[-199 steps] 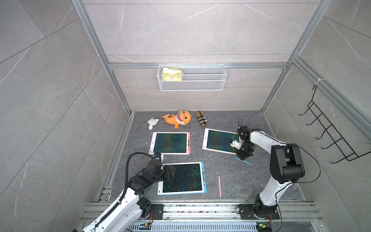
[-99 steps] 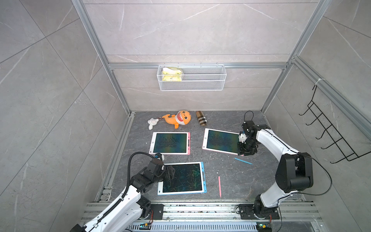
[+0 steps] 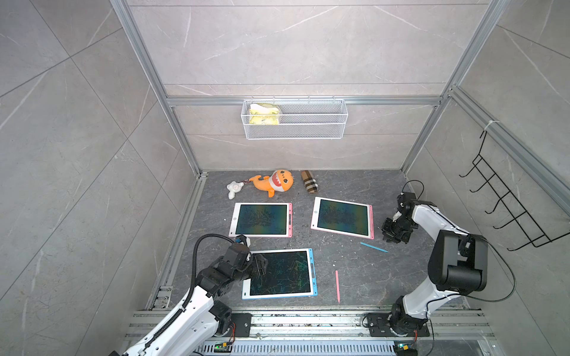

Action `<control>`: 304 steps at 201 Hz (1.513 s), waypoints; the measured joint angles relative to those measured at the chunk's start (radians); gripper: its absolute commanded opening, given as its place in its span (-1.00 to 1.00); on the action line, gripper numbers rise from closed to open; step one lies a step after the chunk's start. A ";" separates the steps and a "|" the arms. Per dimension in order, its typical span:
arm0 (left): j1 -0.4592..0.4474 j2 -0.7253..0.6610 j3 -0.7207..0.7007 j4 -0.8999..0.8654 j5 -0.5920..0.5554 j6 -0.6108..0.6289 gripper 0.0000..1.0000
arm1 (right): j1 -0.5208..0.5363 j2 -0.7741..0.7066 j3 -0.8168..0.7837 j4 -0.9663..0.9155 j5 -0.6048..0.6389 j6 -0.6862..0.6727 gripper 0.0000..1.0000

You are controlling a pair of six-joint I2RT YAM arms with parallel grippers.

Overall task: Place the stylus back onto the writing tablet
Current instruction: Adjust the stylus at the center of the board.

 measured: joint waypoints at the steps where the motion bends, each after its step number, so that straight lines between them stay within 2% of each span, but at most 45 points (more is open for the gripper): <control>1: 0.000 0.000 0.001 -0.001 0.000 0.000 0.35 | 0.000 0.002 0.000 0.002 0.002 0.001 -0.62; 41: 0.000 -0.001 0.059 -0.038 -0.002 0.001 0.34 | -0.001 0.119 -0.008 0.069 0.061 0.000 -0.67; 121: 0.000 0.004 0.074 -0.075 -0.004 0.002 0.35 | 0.010 0.006 -0.151 0.175 0.048 -0.043 -0.68; 183: 0.000 0.045 0.118 -0.087 -0.003 0.019 0.34 | 0.204 -0.047 -0.210 0.147 0.047 -0.014 -0.66; 235: 0.000 0.021 0.119 -0.104 -0.003 0.019 0.34 | 0.246 -0.074 -0.238 0.157 0.052 0.027 -0.63; 254: 0.000 0.019 0.119 -0.106 -0.003 0.019 0.34 | 0.256 -0.087 -0.251 0.162 0.054 0.045 -0.57; 279: 0.000 0.019 0.119 -0.106 -0.003 0.019 0.34 | 0.276 -0.135 -0.294 0.166 0.040 0.074 -0.29; 304: 0.000 0.019 0.119 -0.107 -0.003 0.019 0.34 | 0.278 -0.169 -0.311 0.129 0.035 0.088 -0.26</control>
